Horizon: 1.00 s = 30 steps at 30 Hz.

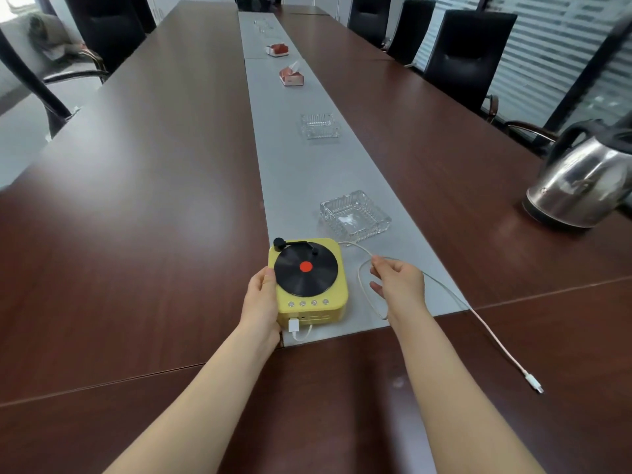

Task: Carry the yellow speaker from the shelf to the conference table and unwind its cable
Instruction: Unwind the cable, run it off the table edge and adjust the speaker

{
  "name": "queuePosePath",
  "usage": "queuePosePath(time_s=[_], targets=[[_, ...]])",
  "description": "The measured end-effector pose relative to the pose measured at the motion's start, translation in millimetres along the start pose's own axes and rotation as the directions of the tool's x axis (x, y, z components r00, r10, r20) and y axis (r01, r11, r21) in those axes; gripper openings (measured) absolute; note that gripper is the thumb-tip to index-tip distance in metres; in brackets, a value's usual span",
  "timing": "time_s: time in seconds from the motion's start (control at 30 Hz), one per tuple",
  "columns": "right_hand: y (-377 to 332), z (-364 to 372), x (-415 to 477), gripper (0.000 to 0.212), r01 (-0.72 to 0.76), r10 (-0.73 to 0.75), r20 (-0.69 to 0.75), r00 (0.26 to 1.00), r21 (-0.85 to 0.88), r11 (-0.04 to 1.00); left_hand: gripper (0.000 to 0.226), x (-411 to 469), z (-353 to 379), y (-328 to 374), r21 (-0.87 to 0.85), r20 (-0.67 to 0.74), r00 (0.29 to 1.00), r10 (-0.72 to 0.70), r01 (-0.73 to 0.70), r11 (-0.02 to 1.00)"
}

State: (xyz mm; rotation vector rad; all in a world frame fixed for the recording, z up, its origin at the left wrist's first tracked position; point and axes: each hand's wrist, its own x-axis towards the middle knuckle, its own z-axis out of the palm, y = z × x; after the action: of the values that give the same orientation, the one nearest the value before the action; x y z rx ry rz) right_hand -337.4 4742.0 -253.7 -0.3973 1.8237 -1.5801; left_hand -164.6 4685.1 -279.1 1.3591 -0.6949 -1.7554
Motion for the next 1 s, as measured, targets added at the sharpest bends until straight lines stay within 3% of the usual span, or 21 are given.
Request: queuePosePath(time_s=[0.33,0.73,1.0], targets=[[15.9,-22.5,11.1,0.016,-0.047,0.049,-0.114,0.992,0.018,0.999,0.038,5.9,-1.1,-1.2,-0.100,0.005,0.999,-0.046,0.046,0.994],[12.0,-56.8,16.9,0.018,-0.040,0.046,-0.121,0.992,0.050,0.998,0.039,15.3,0.7,1.6,-0.082,-0.050,0.998,-0.041,0.037,0.996],[10.1,-87.7,16.6,0.022,0.022,-0.008,-0.287,0.958,0.046,0.999,0.037,23.4,1.7,1.0,-0.046,-0.071,0.997,-0.012,0.008,0.999]])
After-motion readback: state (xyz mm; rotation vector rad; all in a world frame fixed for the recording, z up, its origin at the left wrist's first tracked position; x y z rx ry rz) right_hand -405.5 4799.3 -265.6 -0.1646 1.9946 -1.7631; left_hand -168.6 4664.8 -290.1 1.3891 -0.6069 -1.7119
